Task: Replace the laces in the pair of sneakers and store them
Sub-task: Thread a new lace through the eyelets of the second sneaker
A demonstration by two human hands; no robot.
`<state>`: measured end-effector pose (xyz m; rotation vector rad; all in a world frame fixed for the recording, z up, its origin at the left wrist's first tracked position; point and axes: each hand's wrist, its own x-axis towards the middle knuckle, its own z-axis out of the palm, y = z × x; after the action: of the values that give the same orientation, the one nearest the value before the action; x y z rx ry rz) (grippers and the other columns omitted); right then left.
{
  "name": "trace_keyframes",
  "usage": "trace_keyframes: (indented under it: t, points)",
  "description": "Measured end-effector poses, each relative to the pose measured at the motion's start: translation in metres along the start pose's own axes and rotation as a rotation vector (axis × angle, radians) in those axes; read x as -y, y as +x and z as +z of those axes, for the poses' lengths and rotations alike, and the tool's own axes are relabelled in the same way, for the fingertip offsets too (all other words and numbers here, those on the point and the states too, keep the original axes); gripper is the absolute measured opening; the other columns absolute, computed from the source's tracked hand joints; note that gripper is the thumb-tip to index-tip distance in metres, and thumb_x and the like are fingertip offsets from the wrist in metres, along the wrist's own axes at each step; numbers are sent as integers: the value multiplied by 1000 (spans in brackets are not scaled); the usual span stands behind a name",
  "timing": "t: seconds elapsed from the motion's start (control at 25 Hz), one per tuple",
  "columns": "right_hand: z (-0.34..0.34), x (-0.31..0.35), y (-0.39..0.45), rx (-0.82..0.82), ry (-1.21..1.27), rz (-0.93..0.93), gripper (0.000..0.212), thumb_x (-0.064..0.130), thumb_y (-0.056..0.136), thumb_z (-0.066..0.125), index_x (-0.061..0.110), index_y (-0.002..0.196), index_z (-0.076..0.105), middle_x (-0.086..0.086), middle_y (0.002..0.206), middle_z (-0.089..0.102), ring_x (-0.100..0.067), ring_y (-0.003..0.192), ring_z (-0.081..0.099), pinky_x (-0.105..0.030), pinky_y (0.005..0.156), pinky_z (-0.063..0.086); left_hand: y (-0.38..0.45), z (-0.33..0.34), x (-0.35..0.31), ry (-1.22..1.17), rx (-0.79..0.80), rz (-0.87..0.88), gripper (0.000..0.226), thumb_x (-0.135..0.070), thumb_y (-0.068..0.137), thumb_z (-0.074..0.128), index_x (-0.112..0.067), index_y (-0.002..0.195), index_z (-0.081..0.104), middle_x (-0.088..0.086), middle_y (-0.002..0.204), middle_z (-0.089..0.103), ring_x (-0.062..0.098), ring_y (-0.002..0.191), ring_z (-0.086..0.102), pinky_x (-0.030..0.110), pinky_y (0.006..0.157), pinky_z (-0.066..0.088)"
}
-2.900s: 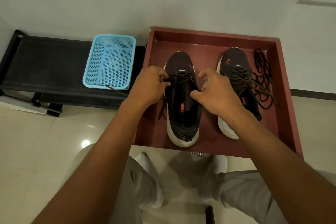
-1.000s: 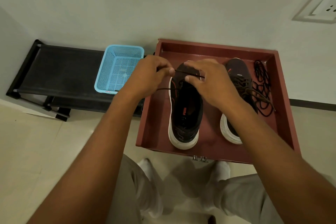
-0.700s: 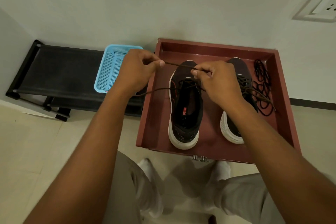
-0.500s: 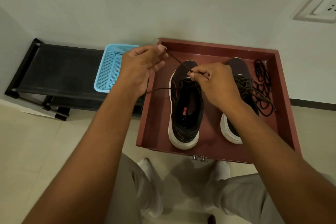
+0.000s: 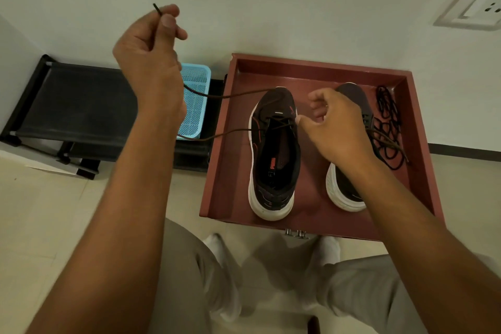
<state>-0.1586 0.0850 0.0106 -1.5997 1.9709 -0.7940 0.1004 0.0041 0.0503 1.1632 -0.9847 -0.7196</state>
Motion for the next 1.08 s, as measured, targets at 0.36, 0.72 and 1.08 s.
trace_keyframes:
  t: [0.36,0.72,1.08]
  points:
    - [23,-5,-10,155,-63,213,24,34,81,85,14,85,74,-4,78,72,-18,72,71,-38,72,62,-67,47,16,658,527,236,8,-19,89,69,-19,94,75,-8,83,73,11,79,68,38,78,55]
    - [28,-26,-7,158,262,351,9,17,89,78,12,96,80,-5,88,77,-21,83,75,-38,80,63,-109,65,56,938,759,205,16,-18,96,68,-17,106,80,5,107,71,21,101,64,25,80,40]
    - [38,-35,-4,191,636,546,20,-1,96,65,-5,114,72,-23,108,75,-27,92,71,-33,78,60,-114,64,60,901,661,197,14,-17,88,77,-17,100,82,3,101,77,20,96,69,22,83,41]
